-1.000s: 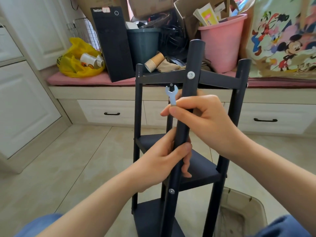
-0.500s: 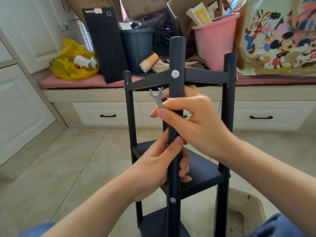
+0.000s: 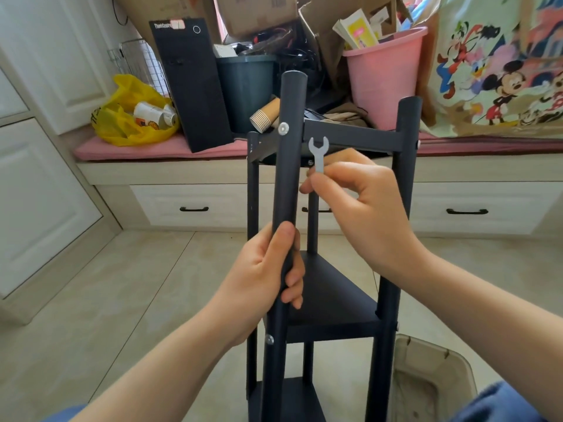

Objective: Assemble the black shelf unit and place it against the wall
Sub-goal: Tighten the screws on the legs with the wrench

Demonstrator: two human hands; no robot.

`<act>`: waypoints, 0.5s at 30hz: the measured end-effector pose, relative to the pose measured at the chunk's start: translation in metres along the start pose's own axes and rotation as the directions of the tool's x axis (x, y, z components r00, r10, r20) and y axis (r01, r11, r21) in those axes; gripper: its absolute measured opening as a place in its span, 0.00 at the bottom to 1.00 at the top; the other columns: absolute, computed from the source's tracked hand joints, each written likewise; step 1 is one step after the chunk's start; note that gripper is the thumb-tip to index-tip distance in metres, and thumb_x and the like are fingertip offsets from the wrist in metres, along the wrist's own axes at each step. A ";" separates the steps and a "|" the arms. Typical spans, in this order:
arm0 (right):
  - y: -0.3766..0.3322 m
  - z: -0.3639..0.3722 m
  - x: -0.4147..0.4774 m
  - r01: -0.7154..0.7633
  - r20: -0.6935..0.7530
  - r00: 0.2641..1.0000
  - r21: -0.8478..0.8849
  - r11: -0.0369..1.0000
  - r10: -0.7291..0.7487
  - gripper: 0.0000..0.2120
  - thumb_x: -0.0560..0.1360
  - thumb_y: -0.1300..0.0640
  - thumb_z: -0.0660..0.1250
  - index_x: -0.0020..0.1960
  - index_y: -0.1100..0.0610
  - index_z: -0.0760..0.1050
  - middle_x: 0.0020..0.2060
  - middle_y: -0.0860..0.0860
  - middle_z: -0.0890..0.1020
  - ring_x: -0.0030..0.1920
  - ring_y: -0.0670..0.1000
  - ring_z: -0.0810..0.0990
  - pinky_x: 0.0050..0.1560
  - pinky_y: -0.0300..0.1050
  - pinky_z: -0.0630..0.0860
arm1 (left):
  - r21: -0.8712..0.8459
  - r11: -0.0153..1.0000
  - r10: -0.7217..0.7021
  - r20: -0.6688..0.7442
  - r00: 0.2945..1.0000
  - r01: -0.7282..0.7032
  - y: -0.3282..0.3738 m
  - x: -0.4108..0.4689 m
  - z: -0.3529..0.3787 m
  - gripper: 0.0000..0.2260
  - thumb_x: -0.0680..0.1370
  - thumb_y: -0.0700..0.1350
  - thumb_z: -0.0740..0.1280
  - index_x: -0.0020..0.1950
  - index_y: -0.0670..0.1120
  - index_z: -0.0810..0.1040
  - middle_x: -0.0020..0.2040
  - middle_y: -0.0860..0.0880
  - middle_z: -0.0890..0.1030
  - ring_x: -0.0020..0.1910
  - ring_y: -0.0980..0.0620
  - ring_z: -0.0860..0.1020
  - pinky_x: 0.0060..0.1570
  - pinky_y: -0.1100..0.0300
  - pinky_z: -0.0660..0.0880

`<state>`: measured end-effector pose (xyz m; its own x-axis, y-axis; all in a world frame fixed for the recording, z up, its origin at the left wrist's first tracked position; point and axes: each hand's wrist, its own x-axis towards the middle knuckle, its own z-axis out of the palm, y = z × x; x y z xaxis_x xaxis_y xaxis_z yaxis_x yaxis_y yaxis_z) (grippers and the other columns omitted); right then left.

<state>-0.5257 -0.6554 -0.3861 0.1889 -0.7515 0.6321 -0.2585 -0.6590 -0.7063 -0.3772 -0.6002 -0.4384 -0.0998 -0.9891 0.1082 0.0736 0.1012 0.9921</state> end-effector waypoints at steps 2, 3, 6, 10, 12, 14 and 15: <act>0.006 0.003 0.000 -0.047 0.013 0.999 -0.092 0.995 0.049 0.08 0.78 0.60 0.67 0.44 0.57 0.84 0.45 0.46 0.79 0.49 0.45 0.77 0.50 0.36 0.72 | 0.017 1.000 0.019 -0.055 0.998 -0.018 0.000 -0.001 0.001 0.24 0.77 0.66 0.61 0.47 0.44 0.70 0.27 0.51 0.69 0.23 0.53 0.67 0.27 0.59 0.73; 0.009 0.004 0.000 -0.079 0.036 0.996 -0.143 0.987 0.085 0.08 0.79 0.59 0.67 0.44 0.56 0.84 0.45 0.46 0.79 0.50 0.45 0.77 0.51 0.37 0.72 | 0.021 0.999 0.025 -0.082 0.996 -0.024 0.001 -0.001 0.001 0.25 0.76 0.68 0.61 0.46 0.44 0.70 0.27 0.51 0.68 0.22 0.53 0.66 0.26 0.60 0.72; 0.015 0.009 -0.002 -0.137 0.110 0.980 -0.238 0.962 0.167 0.10 0.79 0.58 0.66 0.45 0.55 0.85 0.45 0.45 0.78 0.51 0.45 0.76 0.52 0.44 0.74 | -0.001 1.000 0.008 -0.110 0.994 -0.008 0.003 0.000 -0.002 0.25 0.71 0.67 0.62 0.44 0.44 0.69 0.27 0.49 0.66 0.22 0.53 0.64 0.24 0.60 0.68; 0.014 0.017 0.003 -0.179 0.146 0.965 -0.230 0.957 0.216 0.11 0.80 0.56 0.64 0.43 0.53 0.83 0.43 0.44 0.77 0.45 0.43 0.75 0.44 0.35 0.68 | -0.043 0.999 -0.025 -0.068 0.997 0.022 0.003 0.001 -0.003 0.26 0.74 0.68 0.62 0.44 0.44 0.67 0.27 0.49 0.65 0.21 0.53 0.62 0.23 0.61 0.66; 0.012 0.020 0.008 -0.222 0.138 0.960 -0.155 0.963 0.243 0.13 0.81 0.55 0.63 0.41 0.52 0.82 0.38 0.44 0.76 0.40 0.42 0.74 0.40 0.34 0.66 | -0.051 0.998 -0.043 -0.063 0.997 0.040 0.003 0.001 -0.004 0.27 0.72 0.70 0.63 0.43 0.45 0.67 0.27 0.50 0.64 0.21 0.53 0.62 0.23 0.61 0.66; 0.009 0.024 0.013 -0.246 0.120 0.960 -0.062 0.967 0.252 0.13 0.81 0.56 0.63 0.40 0.54 0.81 0.31 0.44 0.76 0.34 0.42 0.74 0.35 0.35 0.69 | -0.055 0.997 -0.059 -0.065 0.996 0.055 0.003 0.001 -0.005 0.27 0.70 0.70 0.63 0.42 0.46 0.67 0.26 0.50 0.64 0.21 0.53 0.61 0.23 0.61 0.65; 0.008 0.026 0.015 -0.254 0.111 0.960 -0.031 0.967 0.256 0.14 0.81 0.56 0.63 0.40 0.55 0.82 0.29 0.46 0.77 0.33 0.43 0.74 0.34 0.36 0.70 | -0.058 0.996 -0.064 -0.065 0.996 0.061 0.003 0.001 -0.006 0.26 0.70 0.70 0.63 0.41 0.46 0.68 0.26 0.50 0.64 0.20 0.53 0.61 0.23 0.61 0.65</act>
<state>-0.4999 -0.6732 -0.3907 0.2203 -0.8936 0.3910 -0.3276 -0.4454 -0.8333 -0.3709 -0.6013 -0.4361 -0.0398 -0.9984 0.0400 0.1247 0.0348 0.9916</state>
